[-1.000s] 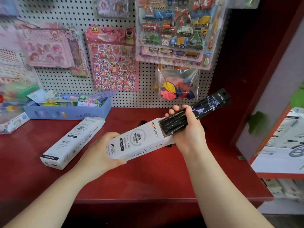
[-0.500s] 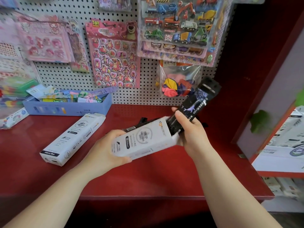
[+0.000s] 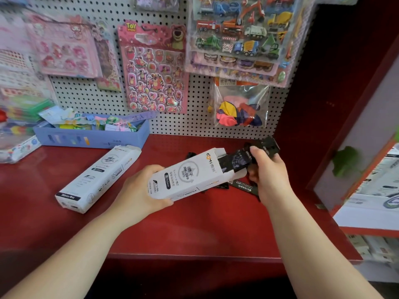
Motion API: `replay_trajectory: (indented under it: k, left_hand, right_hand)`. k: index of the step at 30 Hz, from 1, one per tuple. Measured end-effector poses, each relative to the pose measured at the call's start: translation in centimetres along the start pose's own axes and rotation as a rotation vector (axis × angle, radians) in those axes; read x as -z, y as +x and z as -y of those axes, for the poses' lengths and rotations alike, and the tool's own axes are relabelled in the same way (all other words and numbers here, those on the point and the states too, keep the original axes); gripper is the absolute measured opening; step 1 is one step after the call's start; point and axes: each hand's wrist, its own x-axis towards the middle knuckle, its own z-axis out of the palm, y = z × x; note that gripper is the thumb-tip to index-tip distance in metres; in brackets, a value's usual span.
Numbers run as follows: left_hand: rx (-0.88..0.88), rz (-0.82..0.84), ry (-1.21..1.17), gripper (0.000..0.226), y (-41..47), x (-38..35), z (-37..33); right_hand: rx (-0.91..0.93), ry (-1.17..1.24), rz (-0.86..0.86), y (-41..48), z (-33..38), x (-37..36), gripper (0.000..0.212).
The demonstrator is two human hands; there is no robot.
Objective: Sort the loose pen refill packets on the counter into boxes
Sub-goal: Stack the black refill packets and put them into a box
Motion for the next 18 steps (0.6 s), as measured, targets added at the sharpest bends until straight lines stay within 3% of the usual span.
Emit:
replay_trajectory:
  k: [5,11,16,18]
  left_hand:
    - [-0.017,-0.001,0.036,0.058,0.3,0.0,-0.4]
    - [0.016,-0.008,0.072,0.058,0.2,0.2,0.1]
    - [0.026,-0.041,0.129,0.056,0.1,0.3,-0.1]
    - [0.077,-0.034,0.155,0.053,0.0,0.6,0.3]
  right_hand:
    - [0.054,-0.324,0.236,-0.6,-0.3,-0.3,0.011]
    - [0.143,-0.269,0.144,0.1,-0.7,0.2,0.012]
    - [0.154,-0.467,0.383,-0.3,-1.0,-0.5,0.024]
    - [0.157,-0.450,0.390,0.0,-1.3,-0.2,0.028]
